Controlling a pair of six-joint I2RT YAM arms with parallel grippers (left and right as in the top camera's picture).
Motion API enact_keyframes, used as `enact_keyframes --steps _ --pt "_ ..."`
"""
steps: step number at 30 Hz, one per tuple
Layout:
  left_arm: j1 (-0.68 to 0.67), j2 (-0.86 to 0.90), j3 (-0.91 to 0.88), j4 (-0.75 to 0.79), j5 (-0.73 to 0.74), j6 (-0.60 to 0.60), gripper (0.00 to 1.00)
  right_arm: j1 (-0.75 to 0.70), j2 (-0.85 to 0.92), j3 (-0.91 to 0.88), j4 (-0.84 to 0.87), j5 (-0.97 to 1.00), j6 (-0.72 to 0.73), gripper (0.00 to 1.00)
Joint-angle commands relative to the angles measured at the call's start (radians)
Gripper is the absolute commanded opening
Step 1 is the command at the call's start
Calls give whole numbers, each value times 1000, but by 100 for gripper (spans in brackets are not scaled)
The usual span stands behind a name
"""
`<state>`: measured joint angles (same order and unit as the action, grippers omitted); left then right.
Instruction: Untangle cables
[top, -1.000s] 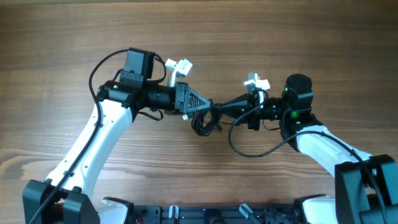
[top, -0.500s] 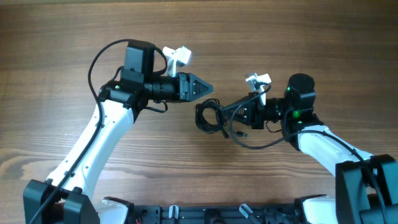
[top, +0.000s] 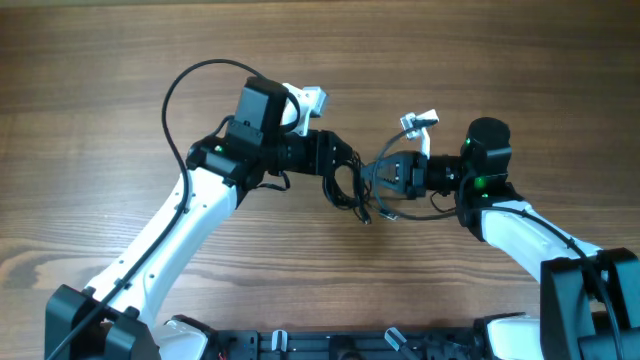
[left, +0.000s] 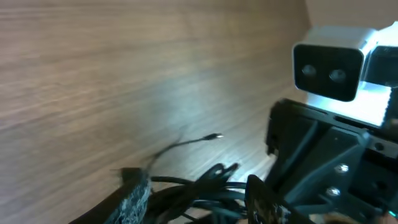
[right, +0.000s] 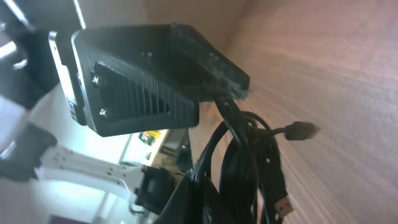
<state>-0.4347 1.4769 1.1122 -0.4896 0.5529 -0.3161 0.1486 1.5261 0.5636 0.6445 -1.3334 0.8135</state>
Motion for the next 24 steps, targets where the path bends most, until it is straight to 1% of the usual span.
enact_keyframes --steps 1,2,5,8,10,12,17,20,24 --pt "12 -19 5 0 -92 24 51 -2 13 8 5 53 235 4" --pt "12 -19 5 -1 -103 24 51 -2 13 8 6 73 275 4" --pt "11 -19 4 -9 -111 25 50 -2 13 8 6 112 336 4" --pt "3 -18 3 -69 -203 26 48 -2 13 8 5 114 350 4" --pt "-8 -18 -2 -95 -222 92 47 -2 13 8 6 115 363 4" --pt "-26 -18 -2 -97 -221 131 47 -2 13 8 6 114 367 4" --pt "-62 -17 -2 -82 -222 134 54 -1 13 8 8 106 364 4" --pt "-76 -6 -2 -80 -222 133 55 -1 13 8 10 94 352 4" --pt "-77 36 -2 -61 -222 132 54 -1 13 8 33 29 330 4"
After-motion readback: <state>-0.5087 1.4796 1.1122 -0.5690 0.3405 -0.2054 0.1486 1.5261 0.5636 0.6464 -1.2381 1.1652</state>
